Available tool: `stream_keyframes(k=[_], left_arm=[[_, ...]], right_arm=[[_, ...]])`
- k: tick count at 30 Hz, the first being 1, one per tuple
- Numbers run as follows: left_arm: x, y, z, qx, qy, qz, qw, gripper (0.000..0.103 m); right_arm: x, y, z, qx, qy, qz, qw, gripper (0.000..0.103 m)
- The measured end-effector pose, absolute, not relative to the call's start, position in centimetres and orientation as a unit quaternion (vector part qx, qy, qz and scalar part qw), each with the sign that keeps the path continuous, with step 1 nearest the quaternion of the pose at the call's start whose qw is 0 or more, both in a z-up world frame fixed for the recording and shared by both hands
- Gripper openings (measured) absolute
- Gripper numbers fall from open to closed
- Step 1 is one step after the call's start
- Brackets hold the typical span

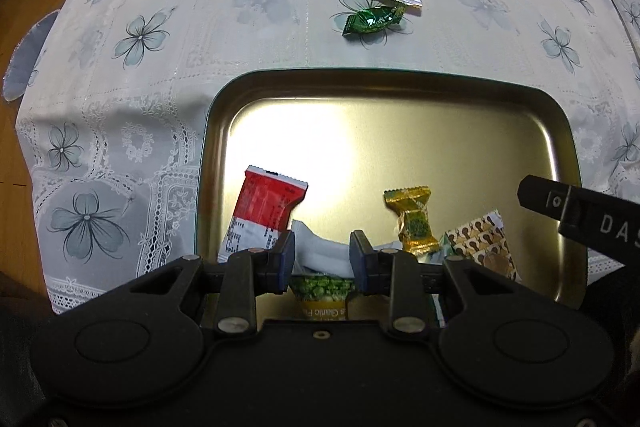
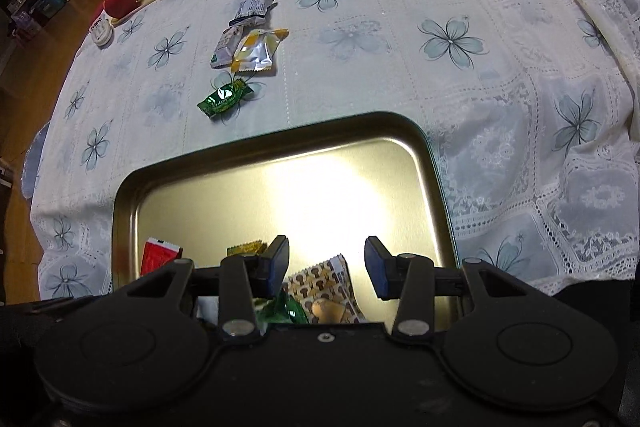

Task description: Organize snacks

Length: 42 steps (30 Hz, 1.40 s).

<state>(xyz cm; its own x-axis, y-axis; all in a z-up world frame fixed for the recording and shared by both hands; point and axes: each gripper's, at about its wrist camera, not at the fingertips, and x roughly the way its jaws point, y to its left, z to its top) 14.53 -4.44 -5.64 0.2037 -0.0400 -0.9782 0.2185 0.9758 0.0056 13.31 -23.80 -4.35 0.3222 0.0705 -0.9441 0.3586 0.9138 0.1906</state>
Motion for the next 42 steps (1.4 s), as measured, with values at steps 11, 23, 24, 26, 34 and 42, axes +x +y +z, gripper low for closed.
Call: stream_keyframes(k=[11,23,24,26,34,42], left_arm=[[18.9,-3.4,-7.0,0.049,0.639,-0.071,0.765,0.04],[20.6,-2.4,-7.9,0.04,0.649,-0.066,0.757,0.041],[20.7,-2.3,-7.9,0.04,0.649,-0.065,0.757,0.041],[20.8,-2.3,-7.9,0.041,0.648,-0.064,0.758,0.041],[21.6,-2.0,-7.5,0.052,0.642,-0.062,0.762,0.041],[23.6,-2.5,-6.7,0.053,0.636,-0.084,0.765,0.041]], right_arm=[[21.5,-23.9,-6.1,0.166,0.58,-0.095,0.792,0.045],[32.7,-23.2,-8.1,0.158,0.57,-0.092,0.801,0.054],[33.6,-22.9,-8.4,0.155,0.571,-0.093,0.801,0.054],[35.1,-22.5,-9.1,0.152,0.572,-0.098,0.8,0.054],[37.3,-21.7,-12.7,0.139,0.589,-0.105,0.789,0.054],[35.8,-23.4,-12.8,0.143,0.589,-0.095,0.789,0.013]])
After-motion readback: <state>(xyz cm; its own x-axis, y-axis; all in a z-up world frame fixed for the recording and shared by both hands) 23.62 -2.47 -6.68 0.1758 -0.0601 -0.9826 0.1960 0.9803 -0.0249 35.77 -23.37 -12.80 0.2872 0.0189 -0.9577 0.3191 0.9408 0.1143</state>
